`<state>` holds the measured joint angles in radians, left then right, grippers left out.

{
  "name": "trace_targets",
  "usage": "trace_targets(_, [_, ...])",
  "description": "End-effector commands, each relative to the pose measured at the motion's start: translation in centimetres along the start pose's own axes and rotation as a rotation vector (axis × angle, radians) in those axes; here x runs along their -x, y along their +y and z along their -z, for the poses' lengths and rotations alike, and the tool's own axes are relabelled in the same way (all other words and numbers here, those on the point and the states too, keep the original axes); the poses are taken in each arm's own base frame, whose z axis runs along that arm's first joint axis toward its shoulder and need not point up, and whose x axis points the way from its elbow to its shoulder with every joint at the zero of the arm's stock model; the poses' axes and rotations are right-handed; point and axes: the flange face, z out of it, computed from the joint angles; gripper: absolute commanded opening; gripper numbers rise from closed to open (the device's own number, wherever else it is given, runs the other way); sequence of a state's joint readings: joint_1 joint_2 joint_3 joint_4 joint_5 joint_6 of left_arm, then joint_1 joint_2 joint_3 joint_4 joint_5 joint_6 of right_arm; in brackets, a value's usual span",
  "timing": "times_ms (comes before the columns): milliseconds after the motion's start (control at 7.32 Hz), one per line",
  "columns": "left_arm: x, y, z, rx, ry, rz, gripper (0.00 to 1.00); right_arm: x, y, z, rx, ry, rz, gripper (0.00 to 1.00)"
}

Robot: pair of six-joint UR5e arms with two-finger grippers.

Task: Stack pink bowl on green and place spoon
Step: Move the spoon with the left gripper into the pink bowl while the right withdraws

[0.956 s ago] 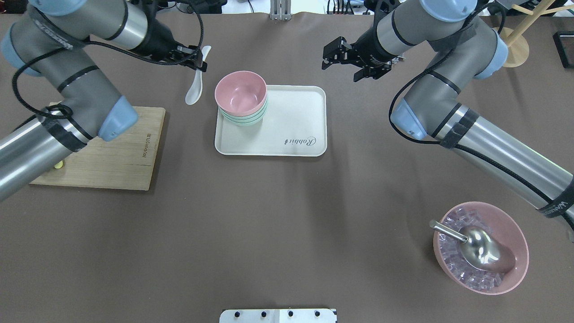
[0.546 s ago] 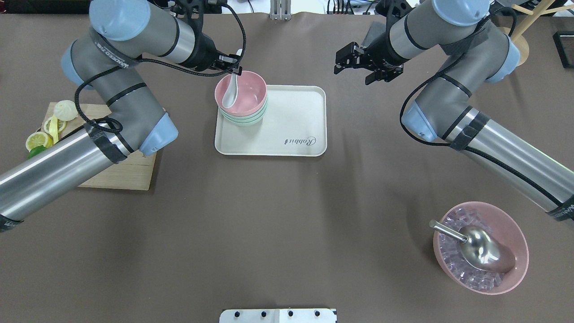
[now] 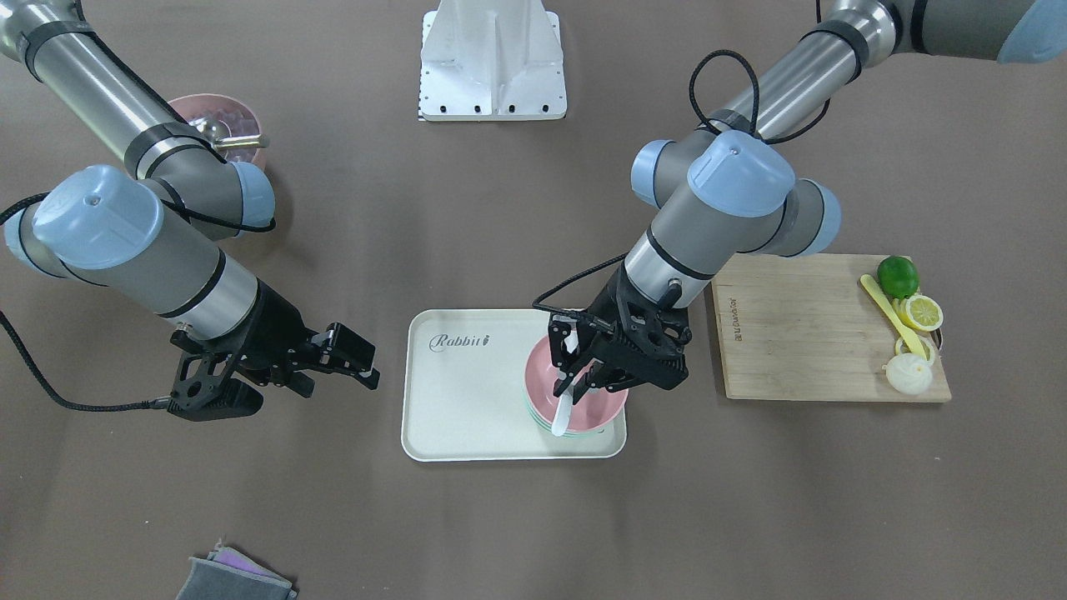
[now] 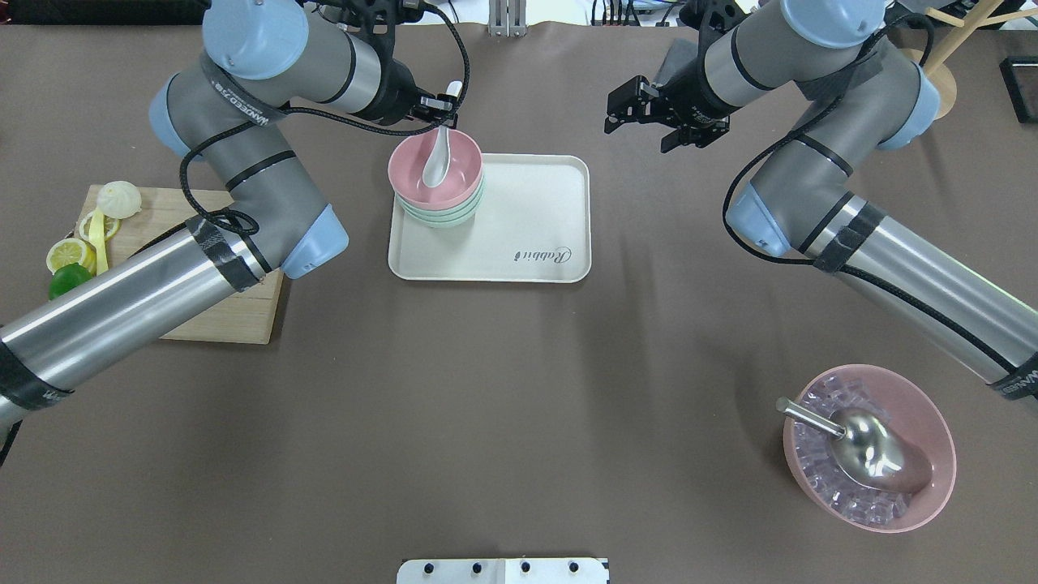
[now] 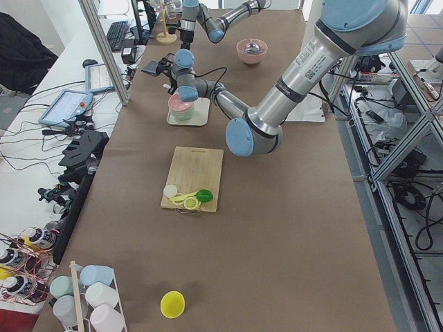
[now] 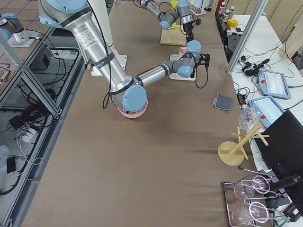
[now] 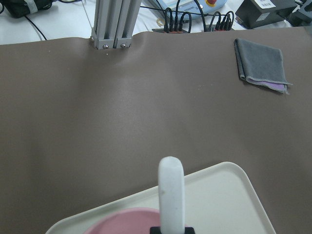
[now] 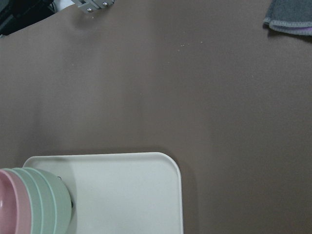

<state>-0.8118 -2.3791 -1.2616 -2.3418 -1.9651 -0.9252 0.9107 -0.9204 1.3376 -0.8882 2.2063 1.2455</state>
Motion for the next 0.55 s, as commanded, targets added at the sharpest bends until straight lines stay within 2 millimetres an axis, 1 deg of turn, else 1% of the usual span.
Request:
trace_targets(0, [0.18,-0.44,-0.5,-0.008,-0.017,0.004,0.0,0.02,0.03,-0.05,-0.001,0.001,0.0,1.0])
trace_targets(273, [0.68,0.06,-0.87,0.001,-0.024,0.007,0.0,0.02,0.03,-0.05,-0.001,0.001,0.0,1.0])
trace_targets(410, [0.59,-0.01,-0.85,-0.001,-0.024,0.007,0.67,0.02,0.03,-0.05,-0.001,0.001,0.0,1.0])
